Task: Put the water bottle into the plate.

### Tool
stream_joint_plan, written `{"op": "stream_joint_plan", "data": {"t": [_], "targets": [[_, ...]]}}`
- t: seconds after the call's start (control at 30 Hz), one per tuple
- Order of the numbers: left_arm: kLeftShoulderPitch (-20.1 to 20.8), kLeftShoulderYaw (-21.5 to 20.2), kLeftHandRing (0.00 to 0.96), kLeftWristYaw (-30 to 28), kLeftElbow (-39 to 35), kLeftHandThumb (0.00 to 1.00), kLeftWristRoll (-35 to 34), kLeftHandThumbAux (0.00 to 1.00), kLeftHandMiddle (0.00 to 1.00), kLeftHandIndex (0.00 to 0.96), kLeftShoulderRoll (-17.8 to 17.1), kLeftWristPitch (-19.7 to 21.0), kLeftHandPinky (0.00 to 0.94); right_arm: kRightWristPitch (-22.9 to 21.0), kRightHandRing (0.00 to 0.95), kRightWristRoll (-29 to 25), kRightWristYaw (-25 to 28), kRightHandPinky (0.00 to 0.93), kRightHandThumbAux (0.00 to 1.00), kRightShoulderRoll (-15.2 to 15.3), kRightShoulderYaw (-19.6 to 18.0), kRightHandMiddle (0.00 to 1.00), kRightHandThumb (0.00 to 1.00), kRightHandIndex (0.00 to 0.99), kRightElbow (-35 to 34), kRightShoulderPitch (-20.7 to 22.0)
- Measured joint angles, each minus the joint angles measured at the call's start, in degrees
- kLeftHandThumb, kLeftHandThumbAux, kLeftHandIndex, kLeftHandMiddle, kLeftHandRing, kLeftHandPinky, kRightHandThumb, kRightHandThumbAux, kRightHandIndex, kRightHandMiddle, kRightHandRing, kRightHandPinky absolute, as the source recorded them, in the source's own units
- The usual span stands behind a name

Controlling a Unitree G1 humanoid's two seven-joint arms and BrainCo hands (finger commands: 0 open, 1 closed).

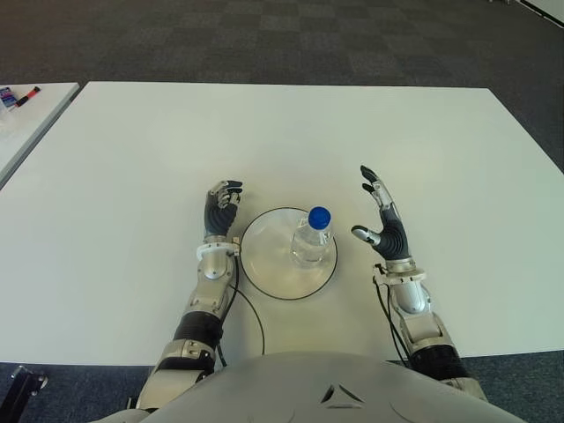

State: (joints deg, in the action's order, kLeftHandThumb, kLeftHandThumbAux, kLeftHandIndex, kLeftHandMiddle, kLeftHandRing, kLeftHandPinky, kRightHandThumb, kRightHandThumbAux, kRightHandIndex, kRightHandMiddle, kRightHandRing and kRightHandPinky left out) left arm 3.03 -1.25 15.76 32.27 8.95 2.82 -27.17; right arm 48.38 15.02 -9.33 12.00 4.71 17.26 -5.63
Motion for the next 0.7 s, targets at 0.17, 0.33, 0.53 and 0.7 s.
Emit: {"op": "stream_joint_plan", "data": {"t": [0.17,0.33,0.53,0.7], "targets": [[-0.01,-0.02,0.357,0.00,0.11,0.716,0.00,0.710,0.343,0.411,-0.02,-0.63,0.389,-1.70,0.000,-3.23,1.96,0.000,0.403,-1.05,-0.03,0.000,0.122,0.000,0.35,0.29],[-0.04,-0.07,0.349,0.00,0.28,0.715,-0.03,0.710,0.336,0.411,-0.09,-0.99,0.382,-9.20,0.006,-6.42,3.07,0.066,0.555,-3.43,-0.64,0.000,0.094,0.000,-1.47,-0.85],[-0.05,-0.13,0.348,0.00,0.36,0.715,-0.11,0.710,0.335,0.411,-0.24,-0.99,0.380,-15.90,0.109,-10.55,2.03,0.227,0.706,-8.85,-2.05,0.077,0.174,0.014,-4.88,-2.53],[-0.08,-0.14,0.352,-0.01,0.35,0.716,-0.26,0.710,0.339,0.411,-0.25,-1.00,0.382,-16.35,0.264,-14.31,2.02,0.364,0.746,-12.36,-3.50,0.225,0.295,0.178,-5.22,-3.02]]}}
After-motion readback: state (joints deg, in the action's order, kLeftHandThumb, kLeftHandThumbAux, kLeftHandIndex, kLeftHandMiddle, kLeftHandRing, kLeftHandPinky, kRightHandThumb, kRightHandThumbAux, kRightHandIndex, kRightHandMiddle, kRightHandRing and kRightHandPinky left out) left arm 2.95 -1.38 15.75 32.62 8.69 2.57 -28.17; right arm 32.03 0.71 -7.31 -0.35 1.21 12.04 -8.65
